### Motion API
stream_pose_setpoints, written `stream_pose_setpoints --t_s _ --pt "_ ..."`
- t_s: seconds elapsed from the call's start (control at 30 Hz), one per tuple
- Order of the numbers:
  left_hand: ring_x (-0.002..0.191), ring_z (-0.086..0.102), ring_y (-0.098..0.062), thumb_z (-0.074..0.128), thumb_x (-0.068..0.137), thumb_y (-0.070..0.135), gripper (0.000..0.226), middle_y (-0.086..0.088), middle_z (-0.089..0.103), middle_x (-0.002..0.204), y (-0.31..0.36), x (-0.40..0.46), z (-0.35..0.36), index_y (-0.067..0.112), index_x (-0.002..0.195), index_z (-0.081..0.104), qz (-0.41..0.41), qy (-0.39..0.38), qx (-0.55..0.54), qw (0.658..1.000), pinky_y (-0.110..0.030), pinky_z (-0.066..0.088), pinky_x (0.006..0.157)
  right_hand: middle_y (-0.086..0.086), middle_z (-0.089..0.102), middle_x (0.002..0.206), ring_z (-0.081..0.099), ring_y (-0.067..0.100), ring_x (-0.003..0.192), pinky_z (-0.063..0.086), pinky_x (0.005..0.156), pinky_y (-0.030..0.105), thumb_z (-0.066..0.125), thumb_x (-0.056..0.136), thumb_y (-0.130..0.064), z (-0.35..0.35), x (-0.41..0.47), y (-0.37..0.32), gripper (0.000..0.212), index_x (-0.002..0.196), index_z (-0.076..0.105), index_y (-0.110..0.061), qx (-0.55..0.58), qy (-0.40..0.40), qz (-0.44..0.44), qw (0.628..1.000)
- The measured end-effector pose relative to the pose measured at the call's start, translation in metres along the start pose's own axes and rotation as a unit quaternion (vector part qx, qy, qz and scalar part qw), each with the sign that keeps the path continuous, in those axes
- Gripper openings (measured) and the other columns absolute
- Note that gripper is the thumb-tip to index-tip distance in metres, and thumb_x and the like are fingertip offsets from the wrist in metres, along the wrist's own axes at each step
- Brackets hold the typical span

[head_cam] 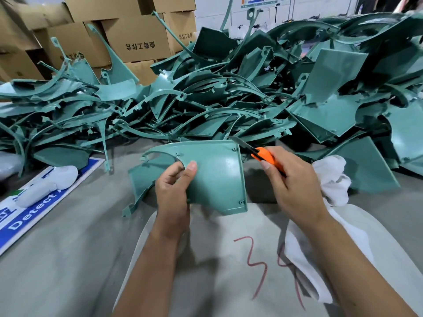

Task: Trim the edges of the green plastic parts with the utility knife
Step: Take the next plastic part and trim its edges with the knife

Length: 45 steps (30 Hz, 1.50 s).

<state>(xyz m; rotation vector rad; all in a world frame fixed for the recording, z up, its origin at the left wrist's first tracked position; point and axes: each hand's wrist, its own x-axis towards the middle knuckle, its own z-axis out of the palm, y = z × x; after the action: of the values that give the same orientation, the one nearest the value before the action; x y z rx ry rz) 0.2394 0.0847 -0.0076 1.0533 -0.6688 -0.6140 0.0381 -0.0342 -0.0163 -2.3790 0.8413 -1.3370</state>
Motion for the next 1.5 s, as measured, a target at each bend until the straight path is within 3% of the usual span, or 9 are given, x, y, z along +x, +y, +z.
stream_pose_setpoints --t_s 0.13,0.3,0.47,0.57,0.77,1.07,1.2,1.33,1.5 --pt "0.065 0.052 -0.016 0.064 0.096 0.012 0.034 -0.006 0.056 0.071 0.004 0.003 -0.008 0.008 0.066 0.049 -0.031 -0.038 -0.011 0.999 -0.025 0.046 0.062 -0.01 0.068 0.109 0.061 0.017 0.101 0.044 0.081 0.03 0.049 0.109 -0.034 0.005 -0.002 0.003 0.022 0.126 0.061 -0.027 -0.027 -0.007 -0.009 1.0" --pt "0.078 0.064 -0.023 0.068 0.089 0.018 0.017 -0.013 0.068 0.086 0.002 0.004 -0.011 0.006 0.078 0.064 -0.039 -0.04 -0.031 0.998 -0.028 0.054 0.07 -0.01 0.069 0.11 0.061 0.018 0.103 0.051 0.085 0.042 0.046 0.108 -0.042 0.006 -0.002 0.003 0.025 0.126 0.06 -0.033 -0.045 -0.02 0.017 0.999" --pt "0.094 0.063 -0.029 0.067 0.085 0.025 0.04 -0.023 0.063 0.11 0.004 0.007 -0.007 -0.009 0.106 0.061 -0.047 0.062 -0.108 0.991 -0.038 0.054 0.087 -0.004 0.072 0.112 0.062 0.022 0.105 0.051 0.09 0.051 0.054 0.104 -0.034 0.002 -0.001 0.0 0.026 0.125 0.067 -0.026 -0.035 -0.045 0.021 0.998" --pt "0.101 0.062 -0.031 0.062 0.095 0.017 0.011 -0.021 0.063 0.116 0.007 0.009 -0.006 0.008 0.099 0.064 -0.056 0.113 -0.143 0.982 -0.05 0.051 0.1 -0.003 0.072 0.112 0.062 0.026 0.106 0.049 0.091 0.053 0.054 0.103 -0.034 -0.001 0.001 -0.003 0.029 0.124 0.071 -0.022 -0.041 -0.081 0.008 0.996" --pt "0.1 0.062 -0.028 0.066 0.096 0.014 0.011 -0.01 0.067 0.106 0.008 0.014 -0.005 0.016 0.085 0.067 -0.061 0.205 -0.143 0.966 -0.056 0.049 0.106 -0.018 0.067 0.116 0.055 0.014 0.112 0.036 0.095 0.051 0.055 0.098 -0.032 -0.004 0.001 -0.008 0.029 0.122 0.07 -0.036 -0.073 -0.157 -0.022 0.985" --pt "0.092 0.067 -0.028 0.068 0.086 0.022 0.042 -0.022 0.067 0.106 -0.003 0.004 -0.008 -0.012 0.11 0.063 -0.065 -0.022 -0.041 0.997 -0.033 0.056 0.083 -0.01 0.069 0.114 0.057 0.018 0.106 0.045 0.093 0.049 0.057 0.107 -0.028 -0.003 0.001 -0.002 0.022 0.126 0.067 -0.028 -0.056 -0.007 0.023 0.998" --pt "0.094 0.066 -0.03 0.067 0.089 0.023 0.044 -0.027 0.063 0.111 -0.002 0.005 -0.009 -0.013 0.113 0.058 -0.062 0.013 -0.051 0.997 -0.032 0.057 0.081 -0.008 0.071 0.114 0.059 0.022 0.107 0.044 0.09 0.052 0.06 0.105 -0.028 -0.003 0.0 -0.002 0.023 0.126 0.07 -0.027 -0.067 -0.03 0.022 0.997" --pt "0.094 0.069 -0.023 0.058 0.1 0.02 0.012 -0.006 0.072 0.102 0.002 0.016 -0.013 0.013 0.096 0.067 -0.062 0.122 -0.117 0.984 -0.042 0.057 0.095 -0.014 0.07 0.113 0.056 0.017 0.108 0.036 0.089 0.048 0.055 0.101 -0.036 -0.004 0.002 -0.006 0.026 0.122 0.071 -0.035 -0.068 -0.1 0.004 0.993" --pt "0.093 0.071 -0.019 0.061 0.1 0.02 0.033 0.002 0.074 0.098 0.005 0.017 -0.016 0.022 0.071 0.077 -0.027 0.178 -0.145 0.973 -0.048 0.056 0.099 -0.02 0.065 0.105 0.051 0.007 0.105 0.03 0.089 0.042 0.064 0.101 -0.026 0.0 0.001 -0.008 0.023 0.119 0.072 -0.039 -0.075 -0.157 -0.025 0.984"
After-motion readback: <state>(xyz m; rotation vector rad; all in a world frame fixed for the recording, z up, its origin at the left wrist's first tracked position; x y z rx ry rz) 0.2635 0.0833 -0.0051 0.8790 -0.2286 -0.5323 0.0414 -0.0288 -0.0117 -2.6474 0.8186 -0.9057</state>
